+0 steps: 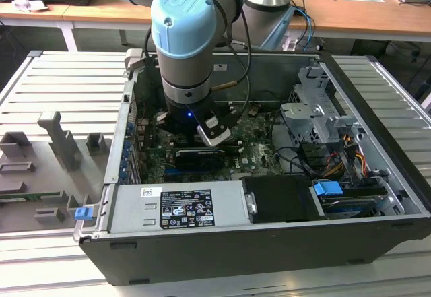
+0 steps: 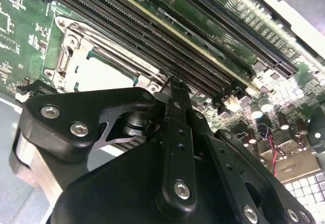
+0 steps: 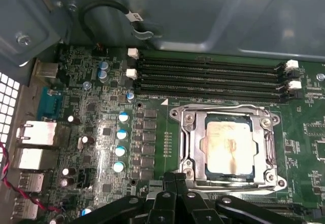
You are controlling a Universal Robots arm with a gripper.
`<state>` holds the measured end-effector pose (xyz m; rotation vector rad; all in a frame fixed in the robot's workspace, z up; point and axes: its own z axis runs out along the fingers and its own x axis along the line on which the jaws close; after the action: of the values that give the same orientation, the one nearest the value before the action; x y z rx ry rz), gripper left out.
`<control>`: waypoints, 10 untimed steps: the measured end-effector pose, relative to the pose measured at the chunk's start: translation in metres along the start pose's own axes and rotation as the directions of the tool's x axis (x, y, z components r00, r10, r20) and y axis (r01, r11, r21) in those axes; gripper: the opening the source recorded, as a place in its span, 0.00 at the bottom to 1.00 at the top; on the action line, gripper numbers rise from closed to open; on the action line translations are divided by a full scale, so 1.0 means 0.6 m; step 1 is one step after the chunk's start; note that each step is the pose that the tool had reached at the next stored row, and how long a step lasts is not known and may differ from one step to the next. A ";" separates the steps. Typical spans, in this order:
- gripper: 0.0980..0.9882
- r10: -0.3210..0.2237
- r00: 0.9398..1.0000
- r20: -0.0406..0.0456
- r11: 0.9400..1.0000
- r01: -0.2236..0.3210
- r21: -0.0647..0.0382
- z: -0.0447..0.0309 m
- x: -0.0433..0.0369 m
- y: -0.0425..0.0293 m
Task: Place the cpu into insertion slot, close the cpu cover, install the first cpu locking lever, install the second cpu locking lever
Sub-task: 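Install the second cpu locking lever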
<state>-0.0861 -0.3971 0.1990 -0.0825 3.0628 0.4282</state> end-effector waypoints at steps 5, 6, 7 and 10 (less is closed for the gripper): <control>0.01 0.000 1.000 0.000 1.000 0.000 -0.010 0.008 0.001 -0.002; 0.01 0.000 1.000 0.001 1.000 0.000 -0.011 0.009 0.001 -0.003; 0.01 0.000 1.000 0.001 1.000 0.000 -0.011 0.009 0.001 -0.003; 0.01 0.000 1.000 0.002 1.000 0.000 -0.012 0.005 0.001 -0.001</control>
<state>-0.0865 -0.3969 0.1961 -0.0820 3.0584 0.4464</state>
